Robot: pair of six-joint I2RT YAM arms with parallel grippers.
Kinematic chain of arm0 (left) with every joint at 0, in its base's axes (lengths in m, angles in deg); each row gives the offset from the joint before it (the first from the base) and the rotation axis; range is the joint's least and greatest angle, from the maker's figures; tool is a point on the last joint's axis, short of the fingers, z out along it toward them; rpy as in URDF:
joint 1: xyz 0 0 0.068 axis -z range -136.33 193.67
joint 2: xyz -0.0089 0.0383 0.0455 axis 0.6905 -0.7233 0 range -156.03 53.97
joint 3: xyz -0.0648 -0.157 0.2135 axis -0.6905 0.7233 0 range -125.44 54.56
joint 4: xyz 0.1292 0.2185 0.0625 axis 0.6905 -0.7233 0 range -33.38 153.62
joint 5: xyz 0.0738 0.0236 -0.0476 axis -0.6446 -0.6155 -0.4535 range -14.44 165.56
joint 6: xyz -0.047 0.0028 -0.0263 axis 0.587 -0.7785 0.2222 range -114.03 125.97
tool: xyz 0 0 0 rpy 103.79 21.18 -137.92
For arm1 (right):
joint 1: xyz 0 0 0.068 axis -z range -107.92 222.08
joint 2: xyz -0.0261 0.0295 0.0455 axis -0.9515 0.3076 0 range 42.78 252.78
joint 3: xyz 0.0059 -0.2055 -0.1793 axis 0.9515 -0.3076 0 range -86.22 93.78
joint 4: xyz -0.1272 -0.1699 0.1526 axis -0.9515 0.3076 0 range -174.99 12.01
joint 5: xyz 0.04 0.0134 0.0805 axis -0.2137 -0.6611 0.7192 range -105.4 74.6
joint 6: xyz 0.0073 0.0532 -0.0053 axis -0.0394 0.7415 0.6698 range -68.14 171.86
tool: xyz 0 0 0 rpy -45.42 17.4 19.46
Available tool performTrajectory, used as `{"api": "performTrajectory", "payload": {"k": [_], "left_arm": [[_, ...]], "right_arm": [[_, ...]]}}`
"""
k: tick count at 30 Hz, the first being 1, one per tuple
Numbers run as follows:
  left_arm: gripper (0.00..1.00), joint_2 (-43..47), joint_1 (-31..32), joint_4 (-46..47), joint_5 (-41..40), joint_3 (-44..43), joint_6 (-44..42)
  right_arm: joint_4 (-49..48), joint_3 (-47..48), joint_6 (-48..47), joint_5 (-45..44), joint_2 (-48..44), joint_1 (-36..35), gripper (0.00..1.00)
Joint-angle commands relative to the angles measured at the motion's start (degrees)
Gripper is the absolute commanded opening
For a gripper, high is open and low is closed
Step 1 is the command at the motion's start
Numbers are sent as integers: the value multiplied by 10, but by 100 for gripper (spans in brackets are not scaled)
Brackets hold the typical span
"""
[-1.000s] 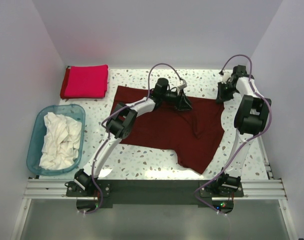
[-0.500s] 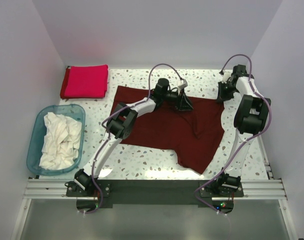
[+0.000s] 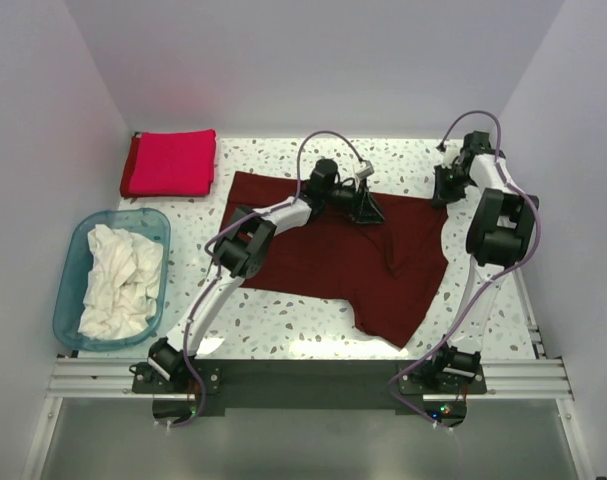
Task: Fold and stack the t-shirts
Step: Fold the tshirt
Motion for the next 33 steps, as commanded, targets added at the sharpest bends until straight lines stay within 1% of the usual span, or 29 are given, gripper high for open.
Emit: {"api": "performTrajectory", "payload": {"k": [1, 6, 10, 11, 13, 14, 15, 16, 18, 22, 26, 33], "left_arm": [[46, -8, 2, -5, -4, -13, 19], [45, -8, 3, -5, -3, -12, 22], [39, -8, 5, -2, 7, -12, 23], [33, -8, 6, 0, 11, -12, 23], [27, -5, 6, 19, 23, -4, 26], [19, -1, 6, 31, 29, 2, 28], [16, 4, 6, 39, 36, 14, 30], [10, 7, 6, 53, 41, 17, 31], [0, 19, 5, 78, 55, 36, 42], [0, 53, -1, 169, 53, 96, 66], [0, 86, -6, 213, 59, 156, 65], [0, 141, -11, 217, 69, 225, 21]], "right_arm": [[-2, 22, 5, -11, 4, 2, 10], [-2, 23, 7, -11, 4, 2, 10], [-1, 23, 7, -11, 3, 2, 10], [-2, 22, 7, -12, 3, 2, 10], [-3, 21, 6, -16, 4, 2, 10], [-2, 21, 6, -17, 5, 2, 10], [-2, 21, 5, -19, 5, 2, 10], [-2, 20, 5, -21, 6, 2, 10], [-4, 19, 5, -23, 6, 1, 9], [-5, 19, 4, -29, 9, 2, 9], [-6, 17, 1, -36, 12, 2, 9], [-7, 17, -2, -50, 21, 2, 8]]}}
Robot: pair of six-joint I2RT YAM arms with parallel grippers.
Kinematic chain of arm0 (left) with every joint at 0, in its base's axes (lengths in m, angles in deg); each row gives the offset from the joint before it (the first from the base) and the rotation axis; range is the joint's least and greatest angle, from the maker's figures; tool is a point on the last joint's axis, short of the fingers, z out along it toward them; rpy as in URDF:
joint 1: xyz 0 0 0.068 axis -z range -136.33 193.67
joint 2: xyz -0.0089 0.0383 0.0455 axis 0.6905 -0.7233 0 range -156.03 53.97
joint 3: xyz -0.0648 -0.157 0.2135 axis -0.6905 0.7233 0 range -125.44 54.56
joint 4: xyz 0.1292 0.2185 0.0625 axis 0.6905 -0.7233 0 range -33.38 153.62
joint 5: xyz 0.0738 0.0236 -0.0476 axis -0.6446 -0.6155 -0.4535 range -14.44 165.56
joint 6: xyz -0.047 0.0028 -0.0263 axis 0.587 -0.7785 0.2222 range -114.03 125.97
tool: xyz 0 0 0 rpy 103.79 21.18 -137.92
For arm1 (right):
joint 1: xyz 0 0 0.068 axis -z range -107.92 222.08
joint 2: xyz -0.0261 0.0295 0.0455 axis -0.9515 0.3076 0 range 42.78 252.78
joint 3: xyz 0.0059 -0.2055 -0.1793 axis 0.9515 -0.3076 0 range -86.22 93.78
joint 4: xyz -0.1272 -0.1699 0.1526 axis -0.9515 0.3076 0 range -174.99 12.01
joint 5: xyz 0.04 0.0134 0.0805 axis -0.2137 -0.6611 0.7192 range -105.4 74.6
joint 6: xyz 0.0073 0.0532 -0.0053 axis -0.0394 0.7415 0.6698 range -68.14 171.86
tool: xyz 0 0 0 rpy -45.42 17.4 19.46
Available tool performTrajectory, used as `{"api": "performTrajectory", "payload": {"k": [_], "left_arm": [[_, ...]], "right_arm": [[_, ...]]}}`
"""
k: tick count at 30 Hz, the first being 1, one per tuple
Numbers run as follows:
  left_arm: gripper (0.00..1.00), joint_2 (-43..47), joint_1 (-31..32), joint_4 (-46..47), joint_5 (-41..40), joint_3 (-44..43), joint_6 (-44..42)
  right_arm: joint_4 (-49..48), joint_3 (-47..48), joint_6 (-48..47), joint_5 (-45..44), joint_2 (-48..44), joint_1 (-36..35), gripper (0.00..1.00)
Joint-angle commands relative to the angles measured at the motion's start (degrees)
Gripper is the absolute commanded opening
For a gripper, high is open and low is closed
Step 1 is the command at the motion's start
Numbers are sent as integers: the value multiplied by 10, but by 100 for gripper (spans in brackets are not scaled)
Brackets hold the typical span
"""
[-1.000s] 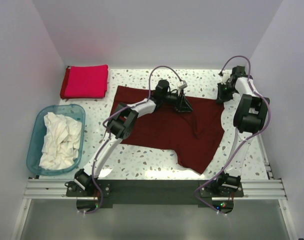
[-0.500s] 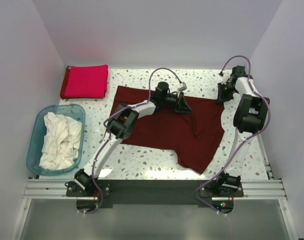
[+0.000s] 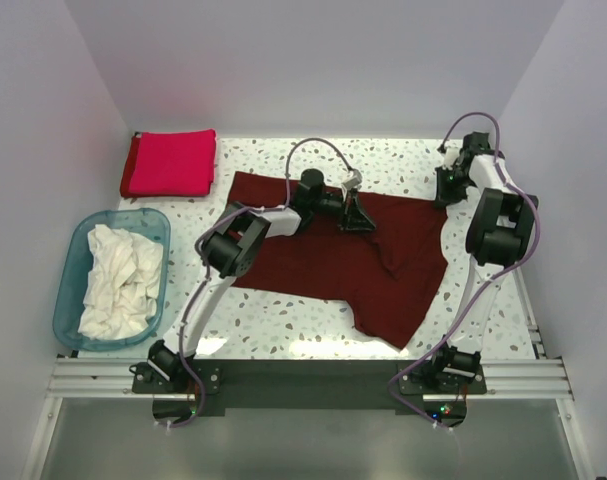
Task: Fold and stack the t-shirts
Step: Fold the tshirt
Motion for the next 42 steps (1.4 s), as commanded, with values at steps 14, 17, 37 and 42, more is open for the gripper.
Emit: {"api": "performTrajectory", "payload": {"k": [14, 17, 37, 42], "left_arm": [[0, 133, -16, -55, 32, 137, -130], [0, 141, -18, -72, 30, 152, -145], [64, 319, -34, -268, -90, 253, -314], [100, 407, -87, -229, -151, 309, -229]], "right_arm": [[-13, 18, -13, -44, 23, 1, 8], [-12, 19, -13, -44, 26, 2, 8], [-32, 140, -61, -94, 102, -56, 8], [-84, 229, -107, -138, 157, -101, 9]]}}
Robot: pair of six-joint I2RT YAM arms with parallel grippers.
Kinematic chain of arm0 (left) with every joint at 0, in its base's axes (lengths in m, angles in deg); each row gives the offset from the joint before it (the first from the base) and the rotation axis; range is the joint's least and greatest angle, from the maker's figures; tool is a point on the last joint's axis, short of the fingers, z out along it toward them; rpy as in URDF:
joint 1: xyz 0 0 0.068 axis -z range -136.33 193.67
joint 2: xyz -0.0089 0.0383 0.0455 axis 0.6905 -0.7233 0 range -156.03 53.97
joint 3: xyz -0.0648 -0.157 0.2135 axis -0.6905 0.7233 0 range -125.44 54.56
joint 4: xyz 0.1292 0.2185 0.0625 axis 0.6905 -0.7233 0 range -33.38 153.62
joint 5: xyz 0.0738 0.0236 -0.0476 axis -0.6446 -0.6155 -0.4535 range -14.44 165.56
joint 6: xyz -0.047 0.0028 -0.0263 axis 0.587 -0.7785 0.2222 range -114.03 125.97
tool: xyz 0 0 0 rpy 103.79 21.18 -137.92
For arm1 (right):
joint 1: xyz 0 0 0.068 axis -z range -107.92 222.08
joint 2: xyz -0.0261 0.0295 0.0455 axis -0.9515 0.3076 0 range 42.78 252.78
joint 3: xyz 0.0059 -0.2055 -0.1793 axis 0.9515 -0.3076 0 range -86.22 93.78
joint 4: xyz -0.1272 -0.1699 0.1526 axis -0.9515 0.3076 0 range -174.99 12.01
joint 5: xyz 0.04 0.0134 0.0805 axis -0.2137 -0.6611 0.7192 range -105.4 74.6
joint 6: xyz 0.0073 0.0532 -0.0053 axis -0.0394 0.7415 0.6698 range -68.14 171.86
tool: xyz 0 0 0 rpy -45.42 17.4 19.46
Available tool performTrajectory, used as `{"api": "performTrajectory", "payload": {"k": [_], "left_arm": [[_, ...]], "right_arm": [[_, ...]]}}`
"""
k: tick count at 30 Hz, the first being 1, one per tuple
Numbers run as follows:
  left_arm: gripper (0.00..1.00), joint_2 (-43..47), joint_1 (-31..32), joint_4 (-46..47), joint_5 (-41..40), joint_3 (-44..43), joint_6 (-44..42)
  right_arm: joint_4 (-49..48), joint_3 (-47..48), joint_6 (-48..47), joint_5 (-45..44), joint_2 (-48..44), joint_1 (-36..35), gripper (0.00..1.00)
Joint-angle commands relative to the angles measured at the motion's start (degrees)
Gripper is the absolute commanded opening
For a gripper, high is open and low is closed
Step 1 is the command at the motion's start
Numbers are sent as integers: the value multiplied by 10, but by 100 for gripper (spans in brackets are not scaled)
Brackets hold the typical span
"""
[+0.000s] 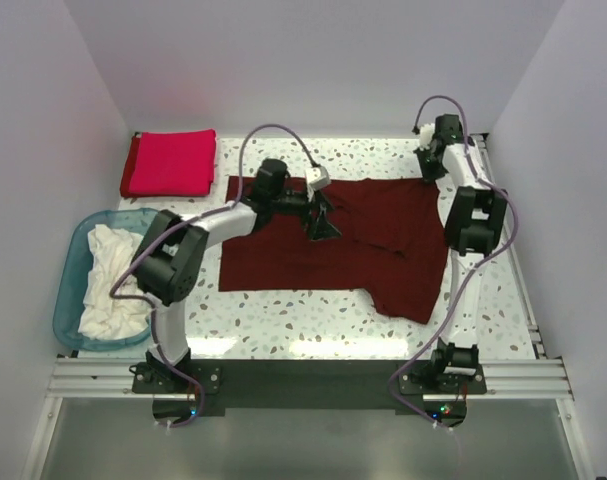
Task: Fold and stack the t-shirts
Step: Fold the tshirt
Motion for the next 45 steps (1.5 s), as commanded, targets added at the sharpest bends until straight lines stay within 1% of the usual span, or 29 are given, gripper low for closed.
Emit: {"api": "performTrajectory", "payload": {"k": [1, 2, 3, 4, 5, 6, 7, 8, 9, 10, 11, 12, 13, 15, 16, 17, 19, 20, 23, 27, 29, 34, 37, 38, 39, 41, 42, 43, 45], "left_arm": [[100, 82, -50, 43, -90, 39, 50], [100, 108, -57, 44, -112, 44, 58], [100, 126, -79, 17, -145, 41, 51], [100, 126, -79, 16, -163, 33, 51], [100, 133, -85, -6, -183, 21, 37], [100, 133, -98, -67, -206, -15, 37], [100, 130, -107, -102, -222, -34, 16], [100, 121, -114, -136, -242, -54, -6], [100, 118, -126, -205, -249, -83, -21], [100, 116, -130, -230, -263, -90, -41], [100, 117, -133, -247, -275, -92, -66], [100, 119, -134, -267, -293, -87, -73], [100, 122, -134, -278, -321, -85, -78], [100, 120, -135, -325, -334, -83, -102], [100, 118, -135, -336, -361, -79, -102], [100, 117, -135, -354, -373, -75, -97], [100, 114, -136, -372, -395, -62, -104], [100, 114, -137, -372, -403, -55, -97], [100, 101, -144, -384, -423, -48, -90], [100, 66, -163, -394, -455, -75, -77], [100, 36, -179, -413, -457, -109, -76], [100, -33, -201, -411, -466, -160, -79], [93, -87, -208, -437, -450, -211, -90], [85, -99, -214, -442, -435, -234, -95], [81, -118, -218, -445, -422, -243, -97], [70, -136, -224, -452, -396, -264, -105], [65, -157, -224, -457, -397, -273, -109], [57, -170, -225, -471, -404, -285, -116], [51, -219, -229, -493, -413, -336, -121]], "right_arm": [[-65, 65, -61, -52, 56, -39, 10], [-89, 98, -69, -85, 76, -46, 10], [-108, 129, -79, -108, 91, -49, 13], [-108, 130, -81, -108, 92, -49, 16], [-120, 151, -81, -112, 89, -49, 18], [-126, 154, -81, -117, 81, -49, 24], [-131, 152, -87, -116, 69, -49, 26], [-140, 128, -92, -115, 50, -49, 29], [-144, 110, -97, -104, 8, -49, 34], [-146, 89, -108, -96, -19, -49, 35], [-144, 47, -113, -89, -43, -48, 36], [-142, 26, -117, -81, -90, -49, 37], [-138, 5, -124, -68, -110, -49, 37], [-117, -49, -129, -57, -161, -49, 38], [-106, -65, -131, -35, -174, -49, 38], [-78, -90, -132, -31, -184, -49, 38], [-39, -105, -133, 11, -198, -49, 38], [-9, -120, -130, 24, -198, -49, 37], [18, -145, -113, 53, -191, -49, 35], [2, -162, -88, 64, -166, -49, 33], [-8, -153, -80, 60, -142, -49, 33], [-33, -131, -70, 32, -92, -49, 31], [-37, -124, -75, -1, -64, -49, 29], [-40, -125, -77, -10, -59, -46, 28], [-43, -126, -80, -20, -53, -44, 28], [-56, -131, -80, -41, -48, -36, 26], [-60, -133, -80, -48, -44, -34, 26], [-64, -131, -80, -61, -40, -29, 26], [-63, -121, -82, -70, -30, -26, 26]]}}
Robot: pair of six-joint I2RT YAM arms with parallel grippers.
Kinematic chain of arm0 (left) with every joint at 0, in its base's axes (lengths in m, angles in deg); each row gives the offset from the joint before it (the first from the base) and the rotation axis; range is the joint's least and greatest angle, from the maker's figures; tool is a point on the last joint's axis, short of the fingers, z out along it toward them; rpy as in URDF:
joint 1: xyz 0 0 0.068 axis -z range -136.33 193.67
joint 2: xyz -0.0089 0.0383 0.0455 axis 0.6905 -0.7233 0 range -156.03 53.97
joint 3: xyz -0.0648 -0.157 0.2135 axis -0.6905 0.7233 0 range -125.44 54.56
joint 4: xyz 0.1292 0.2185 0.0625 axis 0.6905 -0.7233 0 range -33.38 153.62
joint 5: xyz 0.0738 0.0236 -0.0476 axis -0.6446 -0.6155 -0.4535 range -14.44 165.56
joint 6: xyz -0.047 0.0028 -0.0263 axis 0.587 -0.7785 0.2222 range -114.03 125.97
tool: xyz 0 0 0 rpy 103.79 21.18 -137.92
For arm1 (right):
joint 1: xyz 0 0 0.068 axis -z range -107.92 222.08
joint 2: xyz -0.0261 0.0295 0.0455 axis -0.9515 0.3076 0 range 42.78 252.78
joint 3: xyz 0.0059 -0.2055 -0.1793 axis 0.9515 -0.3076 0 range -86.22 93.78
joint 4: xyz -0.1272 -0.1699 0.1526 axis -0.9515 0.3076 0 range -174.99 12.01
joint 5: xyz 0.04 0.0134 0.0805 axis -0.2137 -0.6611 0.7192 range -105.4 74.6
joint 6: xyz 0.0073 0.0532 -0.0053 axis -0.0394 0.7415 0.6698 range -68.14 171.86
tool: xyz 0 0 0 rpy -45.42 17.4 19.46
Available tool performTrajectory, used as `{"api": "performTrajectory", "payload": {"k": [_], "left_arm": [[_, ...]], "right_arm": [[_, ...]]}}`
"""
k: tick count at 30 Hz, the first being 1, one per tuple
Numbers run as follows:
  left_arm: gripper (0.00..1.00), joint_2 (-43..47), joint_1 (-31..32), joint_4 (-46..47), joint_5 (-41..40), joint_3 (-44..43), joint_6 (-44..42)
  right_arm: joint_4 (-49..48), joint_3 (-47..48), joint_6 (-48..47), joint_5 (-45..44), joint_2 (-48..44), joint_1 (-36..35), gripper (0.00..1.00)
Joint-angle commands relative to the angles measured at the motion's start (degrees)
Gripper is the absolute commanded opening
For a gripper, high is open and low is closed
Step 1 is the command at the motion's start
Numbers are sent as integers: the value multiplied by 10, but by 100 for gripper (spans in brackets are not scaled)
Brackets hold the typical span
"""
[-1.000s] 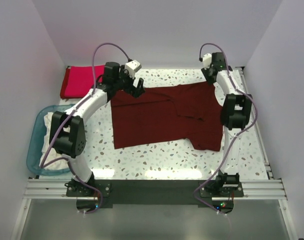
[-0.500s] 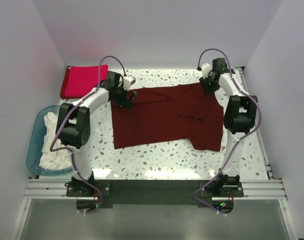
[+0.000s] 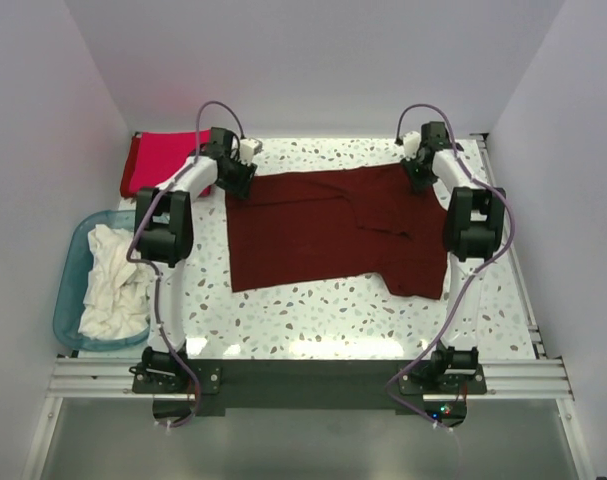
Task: Fold and stack the t-shirts
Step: Fold the tshirt
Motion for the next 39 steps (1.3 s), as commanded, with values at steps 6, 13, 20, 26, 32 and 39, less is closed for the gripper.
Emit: {"api": "performTrajectory", "payload": {"k": [6, 13, 20, 26, 32, 39], "left_arm": [[44, -137, -21, -96, -7, -193, -39], [79, 60, -15, 52, 213, -23, -51], [83, 249, 88, 268, 403, 161, -71], [80, 224, 265, 217, 427, 158, -267], [78, 160, 391, 166, 416, 114, -450], [79, 77, 465, 145, 358, 57, -555]], "right_arm": [[28, 124, 11, -40, 97, 20, 28], [86, 124, -7, 45, -44, 24, 49], [184, 10, 5, 116, -228, 72, 53], [266, -133, -1, 181, -279, 152, 47], [220, -217, 29, 236, -279, 156, 24], [173, -235, 60, 250, -228, 152, 21]]}}
